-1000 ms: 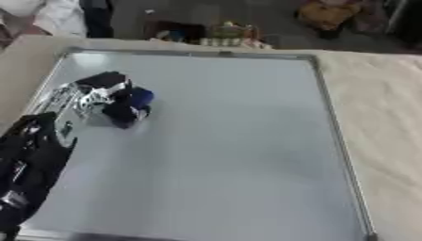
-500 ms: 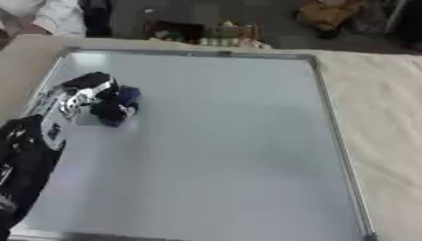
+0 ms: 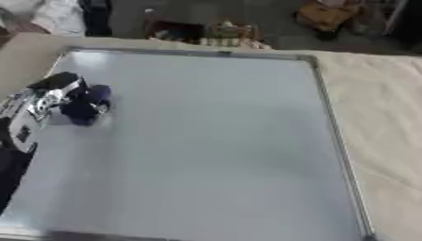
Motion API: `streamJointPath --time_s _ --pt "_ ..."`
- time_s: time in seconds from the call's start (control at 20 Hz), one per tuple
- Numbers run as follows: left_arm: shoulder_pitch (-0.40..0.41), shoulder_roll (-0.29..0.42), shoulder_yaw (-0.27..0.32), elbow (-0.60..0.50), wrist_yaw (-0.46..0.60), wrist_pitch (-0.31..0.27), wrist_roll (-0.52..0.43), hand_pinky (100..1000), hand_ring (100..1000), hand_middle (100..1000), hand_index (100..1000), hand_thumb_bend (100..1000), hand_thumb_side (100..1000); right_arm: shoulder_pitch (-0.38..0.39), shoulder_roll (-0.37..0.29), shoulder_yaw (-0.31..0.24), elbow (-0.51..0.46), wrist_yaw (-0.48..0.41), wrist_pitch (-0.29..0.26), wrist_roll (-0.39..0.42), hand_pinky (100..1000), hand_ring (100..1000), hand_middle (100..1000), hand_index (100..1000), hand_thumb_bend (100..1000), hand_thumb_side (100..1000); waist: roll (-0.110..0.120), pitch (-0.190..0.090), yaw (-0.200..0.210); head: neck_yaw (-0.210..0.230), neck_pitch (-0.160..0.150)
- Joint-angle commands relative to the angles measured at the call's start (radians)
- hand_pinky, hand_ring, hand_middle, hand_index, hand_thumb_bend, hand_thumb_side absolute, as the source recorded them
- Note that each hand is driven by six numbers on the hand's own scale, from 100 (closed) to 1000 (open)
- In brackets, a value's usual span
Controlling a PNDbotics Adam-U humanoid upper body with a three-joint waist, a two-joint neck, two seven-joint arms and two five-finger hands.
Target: Wipe the whiteboard clean with a brush.
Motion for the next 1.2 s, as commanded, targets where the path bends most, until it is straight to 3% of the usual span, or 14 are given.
streamJointPath --time_s 0.05,0.6,1.2 --pt "0.006 0.043 0.011 0.021 0.001 0.008 0.007 438 536 300 300 180 473 -0.006 -0.02 -0.009 -0.014 -0.002 -0.002 -0.004 894 870 664 873 135 1000 -0.002 -0.019 0.004 -0.003 -0.006" --pt "0.01 0.051 0.023 0.033 0.013 0.028 0.026 431 532 294 300 168 471 -0.01 -0.022 -0.008 -0.014 0.0 -0.003 -0.007 892 869 663 872 137 1000 -0.003 -0.014 0.003 -0.004 -0.007" --pt "-0.009 0.01 -0.004 0.023 -0.001 0.003 0.017 428 530 292 297 162 474 -0.011 -0.018 -0.006 -0.014 -0.002 -0.001 -0.005 891 868 662 870 138 1000 -0.006 -0.018 -0.004 0.002 -0.007"
